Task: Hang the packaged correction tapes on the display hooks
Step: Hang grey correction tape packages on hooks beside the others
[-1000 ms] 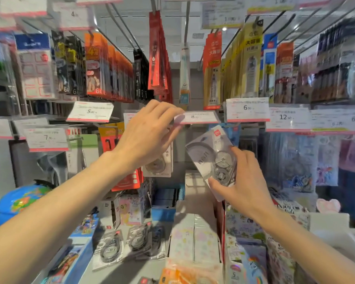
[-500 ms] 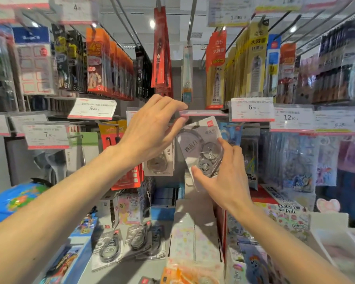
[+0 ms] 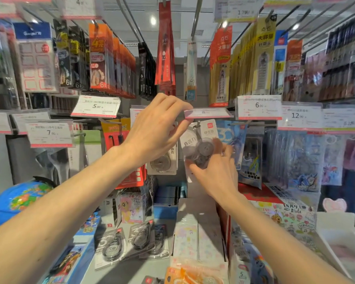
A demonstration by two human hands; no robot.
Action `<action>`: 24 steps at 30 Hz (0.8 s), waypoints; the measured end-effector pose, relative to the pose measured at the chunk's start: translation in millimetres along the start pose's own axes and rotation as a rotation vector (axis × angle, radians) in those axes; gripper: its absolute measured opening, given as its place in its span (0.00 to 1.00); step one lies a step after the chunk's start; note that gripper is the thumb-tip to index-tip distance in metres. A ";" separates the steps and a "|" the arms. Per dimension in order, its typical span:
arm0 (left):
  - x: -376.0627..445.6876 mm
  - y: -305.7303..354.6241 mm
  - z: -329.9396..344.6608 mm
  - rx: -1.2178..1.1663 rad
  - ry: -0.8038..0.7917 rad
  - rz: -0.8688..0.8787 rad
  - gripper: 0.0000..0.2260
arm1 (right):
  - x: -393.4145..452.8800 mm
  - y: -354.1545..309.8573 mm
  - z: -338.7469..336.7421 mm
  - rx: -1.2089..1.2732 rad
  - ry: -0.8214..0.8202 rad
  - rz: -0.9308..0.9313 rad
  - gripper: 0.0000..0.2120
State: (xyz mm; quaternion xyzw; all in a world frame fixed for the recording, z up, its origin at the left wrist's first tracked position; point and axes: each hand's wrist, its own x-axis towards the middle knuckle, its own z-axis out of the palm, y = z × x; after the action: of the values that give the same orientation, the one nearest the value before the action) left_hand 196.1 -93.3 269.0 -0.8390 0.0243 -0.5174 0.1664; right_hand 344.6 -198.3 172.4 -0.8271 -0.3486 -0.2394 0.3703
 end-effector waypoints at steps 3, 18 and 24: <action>-1.1 0.8 0.0 0.025 -0.004 0.033 0.14 | 15.8 -7.1 16.7 0.054 -0.034 0.067 0.43; -47.2 -4.8 10.8 0.078 0.003 0.087 0.15 | 0.9 6.9 34.4 -0.010 -0.083 0.074 0.38; -131.1 -6.4 27.6 -0.078 -0.096 -0.116 0.13 | -39.0 20.0 45.2 -0.025 -0.236 -0.061 0.28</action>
State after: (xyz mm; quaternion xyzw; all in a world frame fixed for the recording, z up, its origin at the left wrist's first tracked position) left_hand 158.7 -52.4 146.9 -0.8686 -0.0122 -0.4842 0.1044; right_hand 340.8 -188.2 110.3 -0.8431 -0.4119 -0.1558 0.3088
